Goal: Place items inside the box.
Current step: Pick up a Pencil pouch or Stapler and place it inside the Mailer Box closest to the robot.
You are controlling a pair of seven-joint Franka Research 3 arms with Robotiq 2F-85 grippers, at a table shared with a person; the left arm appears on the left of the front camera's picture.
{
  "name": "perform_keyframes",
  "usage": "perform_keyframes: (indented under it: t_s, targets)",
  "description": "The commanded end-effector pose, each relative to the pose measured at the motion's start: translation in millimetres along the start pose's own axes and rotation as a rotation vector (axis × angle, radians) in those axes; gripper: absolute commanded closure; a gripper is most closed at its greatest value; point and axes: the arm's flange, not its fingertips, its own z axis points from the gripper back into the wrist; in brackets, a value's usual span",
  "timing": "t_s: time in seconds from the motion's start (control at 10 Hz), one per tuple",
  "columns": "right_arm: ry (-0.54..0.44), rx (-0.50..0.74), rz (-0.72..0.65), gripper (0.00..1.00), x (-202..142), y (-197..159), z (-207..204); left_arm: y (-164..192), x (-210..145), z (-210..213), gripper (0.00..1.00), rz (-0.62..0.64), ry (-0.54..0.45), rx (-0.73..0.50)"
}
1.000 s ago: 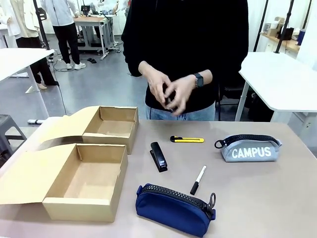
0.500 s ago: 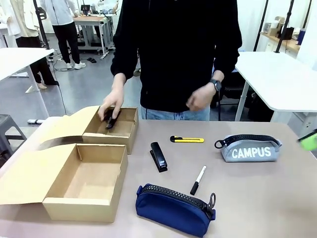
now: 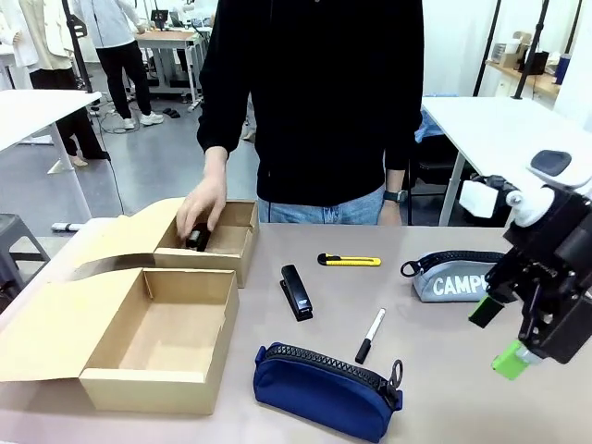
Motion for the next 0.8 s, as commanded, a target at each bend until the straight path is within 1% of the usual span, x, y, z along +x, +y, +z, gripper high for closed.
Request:
perform_keyframes:
  t_s: [0.0, 0.1, 0.2, 0.3, 0.4, 0.5, 0.6, 0.7]
  targets:
    - [-0.065, 0.033, -0.079, 0.0, -13.0, -11.2, 17.4, -0.2, 0.9, 0.0, 0.0, -0.022, -0.01, -0.026]
    - [0.0, 0.0, 0.0, 0.0, 0.0, 0.0, 0.0, -0.2, 0.9, 0.0, 0.0, -0.022, -0.01, -0.026]
    - [0.134, -0.009, 0.132, 0.0, 33.8, 5.8, -33.6, -0.2, 0.9, 0.0, 0.0, -0.022, -0.01, -0.026]
    - [0.164, -0.01, 0.188, 0.0, 62.1, 2.2, -61.2, -0.2, 0.9, 0.0, 0.0, -0.022, -0.01, -0.026]
    - [0.162, -0.123, 0.075, 0.0, 93.2, -6.5, -85.1, -0.2, 0.9, 0.0, 0.0, -0.022, -0.01, -0.026]
    - [0.147, -0.189, 0.031, 0.0, 118.6, -11.6, -112.4, -0.2, 0.9, 0.0, 0.0, -0.022, -0.01, -0.026]
    - [0.183, -0.237, 0.055, 0.0, 136.9, -3.9, -142.8, -0.2, 0.9, 0.0, 0.0, -0.022, -0.01, -0.026]
    - [0.175, -0.292, 0.07, 0.0, 144.8, 0.4, -156.3, -0.2, 0.9, 0.0, 0.0, -0.022, -0.01, -0.026]
